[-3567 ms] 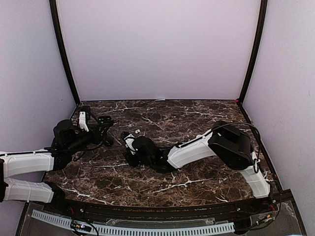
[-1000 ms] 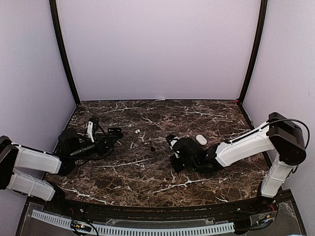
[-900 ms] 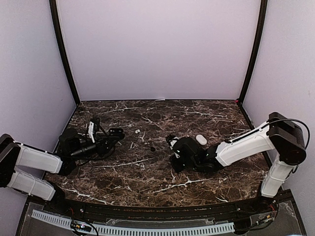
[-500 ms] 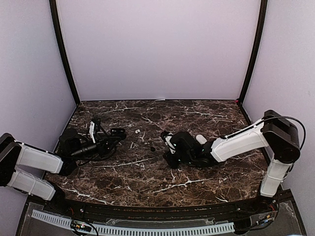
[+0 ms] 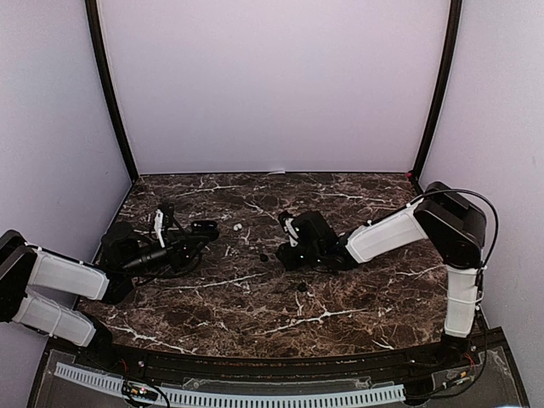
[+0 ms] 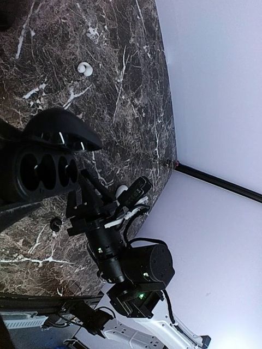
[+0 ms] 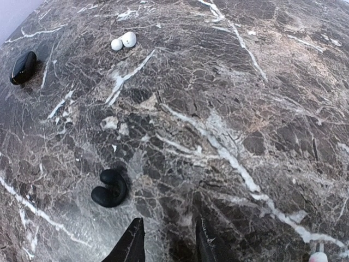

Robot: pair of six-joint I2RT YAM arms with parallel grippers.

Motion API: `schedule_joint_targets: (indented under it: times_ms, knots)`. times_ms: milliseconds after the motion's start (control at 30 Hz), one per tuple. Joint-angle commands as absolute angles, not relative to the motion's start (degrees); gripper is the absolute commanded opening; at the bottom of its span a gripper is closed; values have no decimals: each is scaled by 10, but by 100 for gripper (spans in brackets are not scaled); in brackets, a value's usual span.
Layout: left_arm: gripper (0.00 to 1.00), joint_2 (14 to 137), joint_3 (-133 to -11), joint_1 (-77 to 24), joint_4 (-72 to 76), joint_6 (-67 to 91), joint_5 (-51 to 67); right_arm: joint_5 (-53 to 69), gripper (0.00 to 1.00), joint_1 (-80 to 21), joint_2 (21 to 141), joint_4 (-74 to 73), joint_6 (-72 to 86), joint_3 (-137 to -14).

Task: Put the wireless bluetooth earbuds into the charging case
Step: Pick up the left earbud from the center of the board.

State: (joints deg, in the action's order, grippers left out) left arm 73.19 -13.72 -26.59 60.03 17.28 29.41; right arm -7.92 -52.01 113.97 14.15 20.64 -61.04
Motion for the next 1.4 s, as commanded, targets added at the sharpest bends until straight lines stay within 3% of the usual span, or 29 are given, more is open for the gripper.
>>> schedule_joint_targets:
  times_ms: [0,567,1100,1367]
  knots:
    - [17,725,-125,-270,623,164,299,-46,32,-512,1159,173,232,-640]
    - [17,722,-127,-270,616,164,296,2,33,-512,1221,175,247,-710]
    - [17,722,-127,-270,614,164,296,33,24,-517,1227,169,240,-708]
    - [17,720,-127,-270,614,164,297,53,23,-523,1230,181,254,-708]
